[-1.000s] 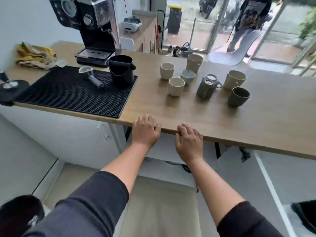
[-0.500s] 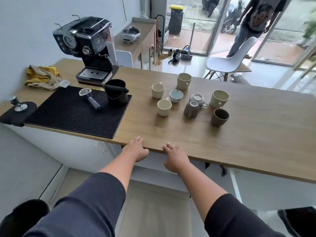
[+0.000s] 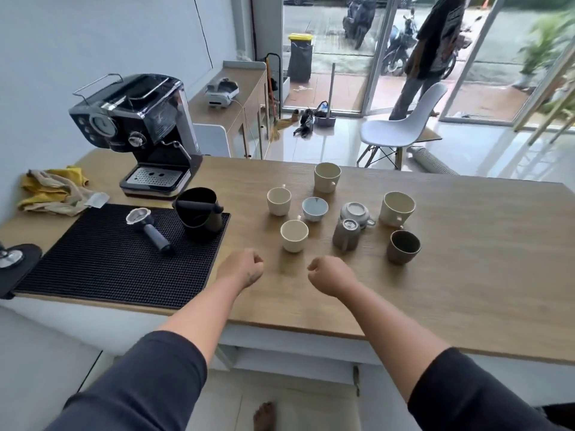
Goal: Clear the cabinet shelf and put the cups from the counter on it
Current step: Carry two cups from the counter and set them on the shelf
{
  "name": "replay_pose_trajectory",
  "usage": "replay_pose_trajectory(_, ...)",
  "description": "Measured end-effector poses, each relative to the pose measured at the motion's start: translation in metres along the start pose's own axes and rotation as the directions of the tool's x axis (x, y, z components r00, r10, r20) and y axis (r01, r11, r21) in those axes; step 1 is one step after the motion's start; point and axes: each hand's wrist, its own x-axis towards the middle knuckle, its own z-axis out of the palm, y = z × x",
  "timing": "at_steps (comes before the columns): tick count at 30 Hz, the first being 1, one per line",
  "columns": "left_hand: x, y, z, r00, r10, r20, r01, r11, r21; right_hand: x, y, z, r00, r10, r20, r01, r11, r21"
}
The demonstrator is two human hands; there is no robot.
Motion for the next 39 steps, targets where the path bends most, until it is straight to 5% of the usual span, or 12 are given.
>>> replay_pose_trajectory(6, 0.045, 0.027, -0.024, 0.989, 0.14, 0.05, -0.133, 0.983, -0.124, 0.033, -0.002, -0.027, 0.989, 0.088, -0.119, -0.071, 0.987, 0.144)
replay_pose_trajectory(16, 0.088, 0.065, -0.002, 0.965, 0.26, 0.042, -0.263, 0.956, 0.128, 0.068, 0.001, -0.035, 0.943, 0.207, -0.262, -0.127, 0.948, 0.291)
replay_pose_trajectory(25, 0.114, 0.088, 0.008, 0.922, 0.347, 0.173, -0.384, 0.875, 0.295, 0.09, 0.02, -0.063, 0.921, 0.262, -0.287, -0.149, 0.92, 0.362)
replay_pose_trajectory(39, 0.116, 0.028, -0.052, 0.686, 0.515, 0.514, -0.725, 0.546, 0.421, 0.18, -0.035, -0.073, 0.938, -0.097, -0.333, 0.146, 0.981, 0.126)
